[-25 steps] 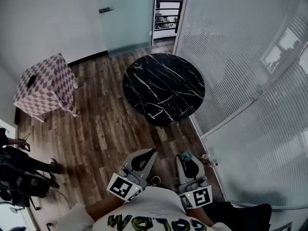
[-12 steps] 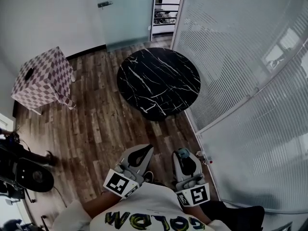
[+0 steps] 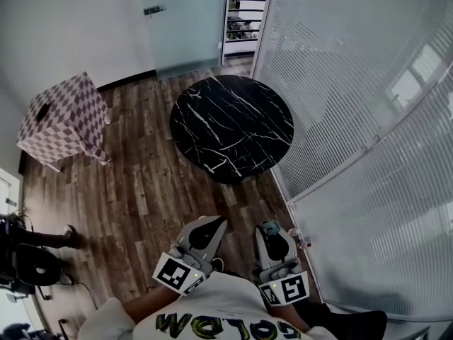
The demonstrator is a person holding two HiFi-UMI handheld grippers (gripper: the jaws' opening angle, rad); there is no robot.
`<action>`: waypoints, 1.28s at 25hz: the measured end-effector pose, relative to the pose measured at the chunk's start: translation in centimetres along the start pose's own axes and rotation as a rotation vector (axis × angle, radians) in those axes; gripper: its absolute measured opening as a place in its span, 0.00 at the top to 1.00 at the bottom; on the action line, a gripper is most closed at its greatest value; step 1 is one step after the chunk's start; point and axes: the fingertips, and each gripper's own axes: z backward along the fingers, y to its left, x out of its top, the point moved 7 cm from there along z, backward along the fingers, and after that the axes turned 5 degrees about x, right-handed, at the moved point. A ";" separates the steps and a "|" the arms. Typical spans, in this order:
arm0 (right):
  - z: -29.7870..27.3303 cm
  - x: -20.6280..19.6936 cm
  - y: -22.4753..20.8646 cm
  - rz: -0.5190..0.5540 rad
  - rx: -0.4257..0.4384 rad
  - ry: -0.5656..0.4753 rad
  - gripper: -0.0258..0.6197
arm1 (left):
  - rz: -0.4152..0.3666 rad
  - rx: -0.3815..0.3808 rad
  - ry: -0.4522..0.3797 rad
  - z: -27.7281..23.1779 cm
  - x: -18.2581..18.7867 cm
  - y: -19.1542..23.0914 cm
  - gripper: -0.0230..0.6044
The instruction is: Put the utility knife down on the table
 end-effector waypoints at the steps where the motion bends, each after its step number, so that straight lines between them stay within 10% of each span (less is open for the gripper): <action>1: -0.3 0.0 -0.4 0.002 -0.003 -0.002 0.85 | 0.001 0.000 0.000 -0.4 -0.1 0.3 0.96; 32: -30.0 -2.1 -8.0 0.037 -0.013 0.045 0.85 | 0.047 -0.046 -0.006 -15.5 3.4 26.2 0.96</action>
